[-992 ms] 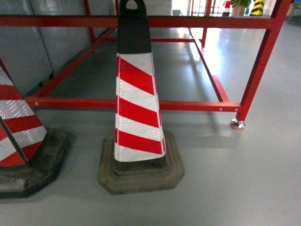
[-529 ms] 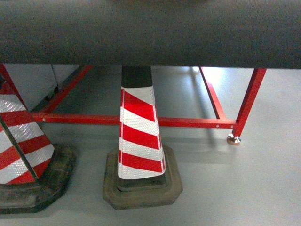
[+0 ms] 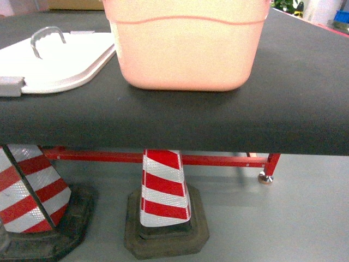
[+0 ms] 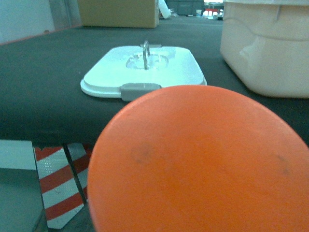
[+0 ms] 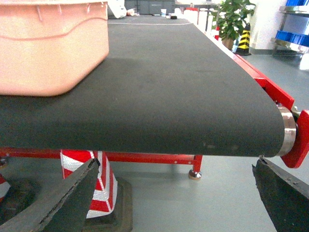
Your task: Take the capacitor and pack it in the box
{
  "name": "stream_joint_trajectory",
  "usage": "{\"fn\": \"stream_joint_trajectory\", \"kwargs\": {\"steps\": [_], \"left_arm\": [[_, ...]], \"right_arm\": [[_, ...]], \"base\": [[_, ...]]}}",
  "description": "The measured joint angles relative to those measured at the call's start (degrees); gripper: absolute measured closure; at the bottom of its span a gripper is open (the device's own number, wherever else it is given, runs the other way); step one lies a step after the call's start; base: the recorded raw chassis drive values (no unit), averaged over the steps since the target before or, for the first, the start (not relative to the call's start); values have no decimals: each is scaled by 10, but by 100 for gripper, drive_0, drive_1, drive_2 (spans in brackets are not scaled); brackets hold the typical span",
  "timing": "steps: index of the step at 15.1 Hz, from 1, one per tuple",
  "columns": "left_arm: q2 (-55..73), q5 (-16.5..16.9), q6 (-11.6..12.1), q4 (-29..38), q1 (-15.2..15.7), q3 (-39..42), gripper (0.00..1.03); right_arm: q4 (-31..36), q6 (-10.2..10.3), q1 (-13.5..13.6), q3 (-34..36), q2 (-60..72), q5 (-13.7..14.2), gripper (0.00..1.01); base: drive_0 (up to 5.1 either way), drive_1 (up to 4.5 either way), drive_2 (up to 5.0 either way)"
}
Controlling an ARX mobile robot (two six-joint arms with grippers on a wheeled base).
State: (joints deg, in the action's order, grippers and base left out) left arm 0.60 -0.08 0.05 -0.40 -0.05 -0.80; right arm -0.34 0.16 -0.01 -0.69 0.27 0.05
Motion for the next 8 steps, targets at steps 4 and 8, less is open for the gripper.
{"fn": "stream_joint_trajectory", "kwargs": {"steps": [4, 8], "left_arm": [[0, 0, 0, 0, 0, 0, 59], [0, 1, 0, 3, 0, 0, 59]], "right_arm": [[0, -1, 0, 0, 0, -1, 3], [3, 0, 0, 0, 0, -1, 3]], "base": [[0, 0, 0], [0, 0, 0]]}}
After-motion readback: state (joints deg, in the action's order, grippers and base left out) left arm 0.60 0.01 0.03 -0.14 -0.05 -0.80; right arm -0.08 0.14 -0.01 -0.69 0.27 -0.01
